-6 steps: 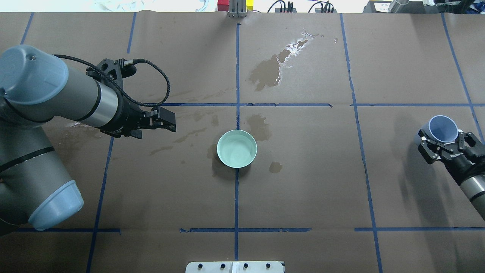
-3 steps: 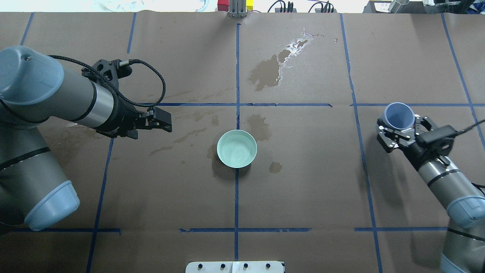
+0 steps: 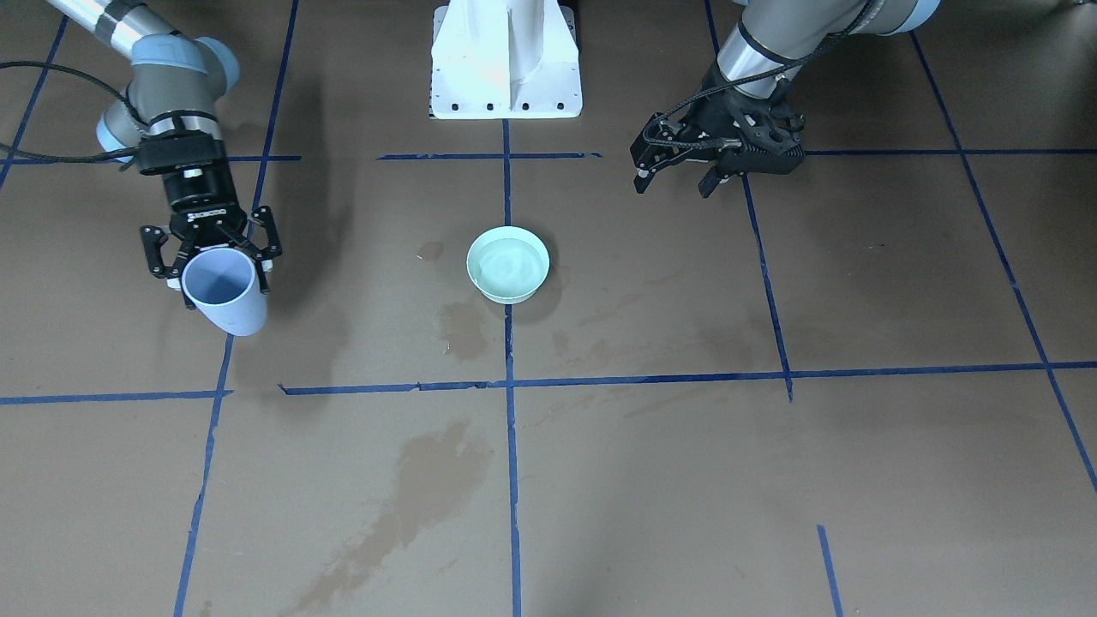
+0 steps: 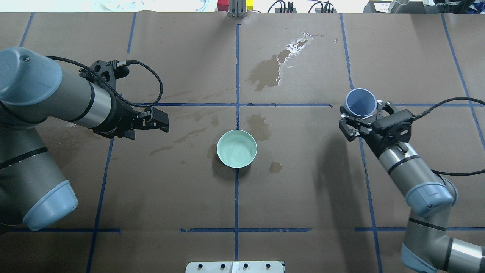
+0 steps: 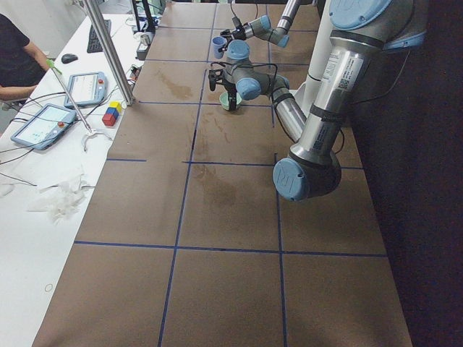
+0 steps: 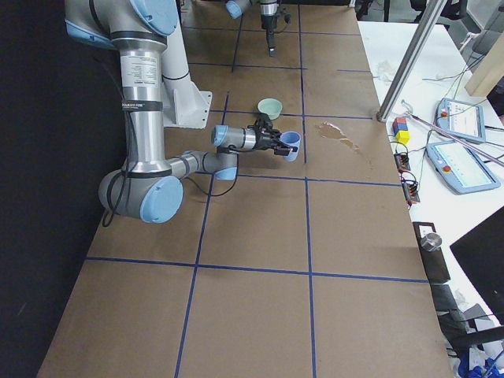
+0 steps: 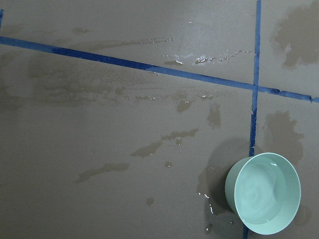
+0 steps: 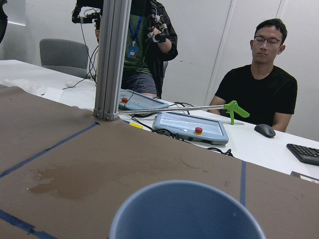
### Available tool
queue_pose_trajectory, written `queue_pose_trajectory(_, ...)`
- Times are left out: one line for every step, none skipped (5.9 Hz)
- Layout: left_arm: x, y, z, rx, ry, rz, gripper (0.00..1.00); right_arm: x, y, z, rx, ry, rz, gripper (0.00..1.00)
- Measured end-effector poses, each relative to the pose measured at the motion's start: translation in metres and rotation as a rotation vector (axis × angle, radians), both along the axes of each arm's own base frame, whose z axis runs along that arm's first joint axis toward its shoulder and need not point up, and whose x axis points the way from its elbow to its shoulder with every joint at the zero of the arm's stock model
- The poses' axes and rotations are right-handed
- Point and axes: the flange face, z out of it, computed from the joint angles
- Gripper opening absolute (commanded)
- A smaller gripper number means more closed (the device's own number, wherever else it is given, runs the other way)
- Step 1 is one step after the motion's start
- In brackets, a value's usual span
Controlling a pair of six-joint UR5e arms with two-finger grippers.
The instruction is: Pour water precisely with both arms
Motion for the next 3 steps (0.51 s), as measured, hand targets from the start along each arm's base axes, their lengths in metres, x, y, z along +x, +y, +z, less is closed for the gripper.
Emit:
queue_pose_trajectory(0.000,0.000,0.001,-0.002,-0.003,-0.001,1.00,-0.026,0.000,-0.029,0.001,0.003,-0.012,0.19)
queue_pose_trajectory(0.001,-0.001,0.003,-0.003,-0.005,-0.002,1.00,-0.057,0.006,-0.060,0.005,0.003,-0.027,0.19)
queue_pose_trajectory(0.001,-0.002,0.004,-0.005,-0.008,-0.003,1.00,-0.088,0.026,-0.083,0.017,0.026,-0.015,0.19)
